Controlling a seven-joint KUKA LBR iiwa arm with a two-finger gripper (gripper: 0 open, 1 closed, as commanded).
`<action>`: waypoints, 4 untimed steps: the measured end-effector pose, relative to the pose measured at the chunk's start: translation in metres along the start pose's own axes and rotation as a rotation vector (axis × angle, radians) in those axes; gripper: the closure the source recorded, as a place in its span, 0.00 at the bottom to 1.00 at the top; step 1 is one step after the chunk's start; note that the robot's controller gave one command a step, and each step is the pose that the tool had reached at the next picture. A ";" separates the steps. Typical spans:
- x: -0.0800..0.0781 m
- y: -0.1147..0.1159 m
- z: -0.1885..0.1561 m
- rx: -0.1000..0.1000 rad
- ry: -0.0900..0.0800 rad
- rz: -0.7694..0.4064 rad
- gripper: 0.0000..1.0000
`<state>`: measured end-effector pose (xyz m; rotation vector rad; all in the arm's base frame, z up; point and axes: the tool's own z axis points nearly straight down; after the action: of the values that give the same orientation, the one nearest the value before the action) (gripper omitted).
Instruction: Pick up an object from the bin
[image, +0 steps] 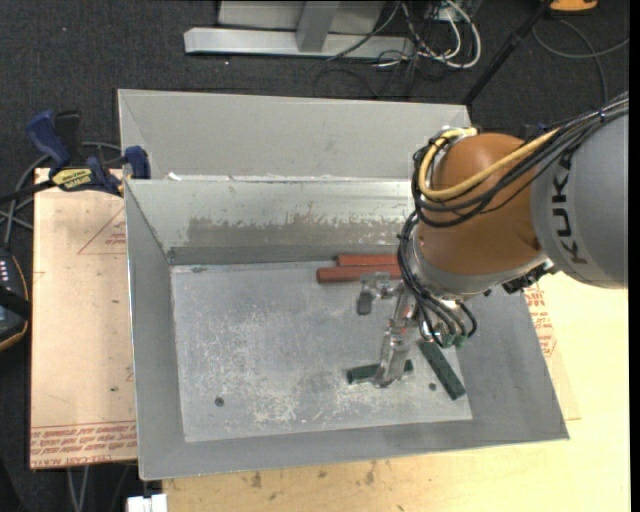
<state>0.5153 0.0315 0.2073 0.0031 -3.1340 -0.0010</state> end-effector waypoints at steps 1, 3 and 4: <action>0.011 -0.056 0.141 0.001 -0.005 -0.147 0.00; -0.007 -0.062 0.107 -0.001 -0.010 0.041 0.00; 0.005 -0.050 0.139 -0.002 -0.006 0.115 0.00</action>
Offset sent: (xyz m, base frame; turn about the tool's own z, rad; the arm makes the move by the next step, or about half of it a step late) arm -0.0114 -0.0550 -0.1373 -0.1519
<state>0.5096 -0.0185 0.0686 -0.1774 -3.1346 -0.0028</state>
